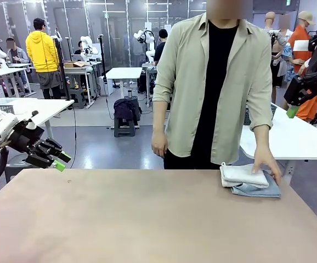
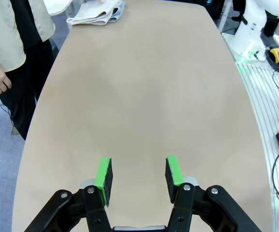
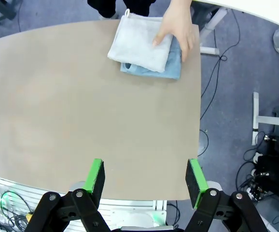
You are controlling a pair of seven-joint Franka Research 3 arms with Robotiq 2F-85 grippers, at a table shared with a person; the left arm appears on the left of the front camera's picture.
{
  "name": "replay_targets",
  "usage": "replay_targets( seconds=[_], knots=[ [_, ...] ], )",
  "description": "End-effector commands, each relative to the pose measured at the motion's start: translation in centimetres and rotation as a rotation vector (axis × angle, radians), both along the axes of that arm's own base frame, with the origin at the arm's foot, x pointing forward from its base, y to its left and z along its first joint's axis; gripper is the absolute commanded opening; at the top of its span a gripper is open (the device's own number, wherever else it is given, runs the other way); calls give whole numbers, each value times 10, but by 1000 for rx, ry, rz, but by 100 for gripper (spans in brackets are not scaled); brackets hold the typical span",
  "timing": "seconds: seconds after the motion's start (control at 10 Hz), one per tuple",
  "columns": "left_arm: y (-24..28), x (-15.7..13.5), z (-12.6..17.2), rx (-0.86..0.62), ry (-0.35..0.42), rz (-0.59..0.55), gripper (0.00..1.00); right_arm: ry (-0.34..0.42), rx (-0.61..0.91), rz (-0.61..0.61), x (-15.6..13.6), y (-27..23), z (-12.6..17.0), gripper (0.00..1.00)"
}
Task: Fold the towels and place them in the basket.
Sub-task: Stack the folded Towel with hook on the right side of the table.
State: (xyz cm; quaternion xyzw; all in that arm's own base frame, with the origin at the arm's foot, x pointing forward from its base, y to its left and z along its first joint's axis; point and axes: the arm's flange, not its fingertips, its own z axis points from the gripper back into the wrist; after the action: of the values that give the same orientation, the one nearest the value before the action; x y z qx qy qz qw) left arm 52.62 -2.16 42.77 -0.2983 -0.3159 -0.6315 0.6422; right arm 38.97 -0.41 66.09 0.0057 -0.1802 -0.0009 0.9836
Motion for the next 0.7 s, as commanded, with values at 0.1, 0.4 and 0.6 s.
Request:
replay_targets(
  seconds=[0.1,0.4,0.6],
  knots=[
    [0,-2,1,-1,-3,0,57,7,6,-12,2,2,3,84],
    [0,-2,1,-1,-3,0,57,7,6,-12,2,2,3,84],
    [0,-2,1,-1,-3,0,57,7,6,-12,2,2,3,84]
  ],
)
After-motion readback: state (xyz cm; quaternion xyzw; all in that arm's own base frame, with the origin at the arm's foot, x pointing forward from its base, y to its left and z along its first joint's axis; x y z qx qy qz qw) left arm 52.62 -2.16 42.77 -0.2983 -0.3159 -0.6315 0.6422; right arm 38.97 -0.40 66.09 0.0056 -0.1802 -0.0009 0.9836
